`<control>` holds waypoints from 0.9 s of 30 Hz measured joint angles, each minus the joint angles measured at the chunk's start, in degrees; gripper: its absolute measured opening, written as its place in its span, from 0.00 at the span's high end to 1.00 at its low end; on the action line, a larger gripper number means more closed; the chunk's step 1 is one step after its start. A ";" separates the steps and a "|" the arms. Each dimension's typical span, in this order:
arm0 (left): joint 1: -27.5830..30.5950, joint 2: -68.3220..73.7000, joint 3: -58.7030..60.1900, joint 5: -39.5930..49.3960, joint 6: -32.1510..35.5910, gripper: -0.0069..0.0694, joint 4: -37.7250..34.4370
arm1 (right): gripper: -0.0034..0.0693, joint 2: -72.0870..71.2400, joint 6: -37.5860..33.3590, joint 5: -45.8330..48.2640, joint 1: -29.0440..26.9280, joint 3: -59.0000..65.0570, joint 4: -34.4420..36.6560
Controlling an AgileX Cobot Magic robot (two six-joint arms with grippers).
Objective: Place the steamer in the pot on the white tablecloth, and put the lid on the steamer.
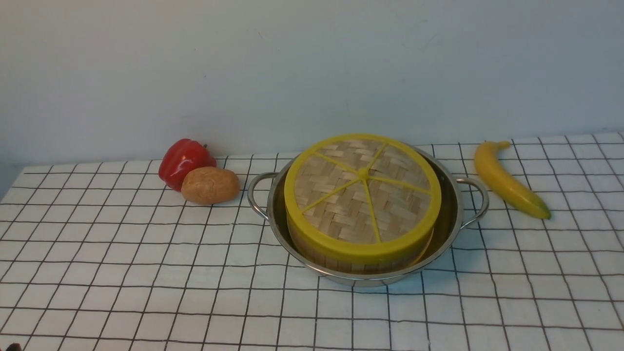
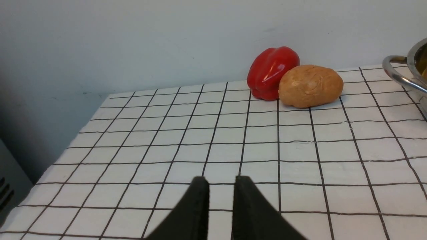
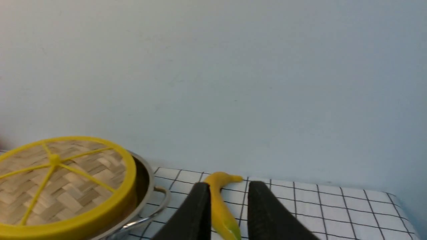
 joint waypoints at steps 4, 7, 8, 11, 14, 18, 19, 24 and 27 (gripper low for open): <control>0.00 0.00 0.00 0.00 0.00 0.76 0.00 | 0.68 -3.52 0.00 -5.35 -0.57 9.02 0.23; 0.00 0.00 0.00 0.00 0.00 0.74 0.00 | 0.67 -5.64 0.00 -6.60 -0.57 12.59 0.87; 0.00 0.00 0.00 0.00 0.00 0.74 0.00 | 0.66 -6.18 0.00 -7.04 -0.57 14.16 1.13; 0.00 -0.02 0.00 -0.06 0.00 0.73 0.00 | 0.65 -6.32 0.00 -7.04 -0.57 15.45 1.36; 0.00 -0.02 0.00 -0.06 0.00 0.72 0.00 | 0.64 -6.33 0.00 -6.98 -0.57 15.50 1.35; 0.00 -0.02 0.00 -0.06 0.00 0.71 0.00 | 0.63 -6.33 0.00 -6.50 -0.57 15.50 1.41; 0.00 -0.02 0.00 -0.06 0.00 0.71 0.00 | 0.63 -6.33 0.00 -6.50 -0.57 15.50 1.41; 0.00 -0.02 0.00 -0.06 -0.07 0.70 0.00 | 0.62 -6.33 0.00 -6.50 -0.57 15.50 1.41; 0.00 -0.02 0.00 -0.06 -0.07 0.68 0.00 | 0.62 -6.33 0.00 -6.48 -0.57 15.50 1.41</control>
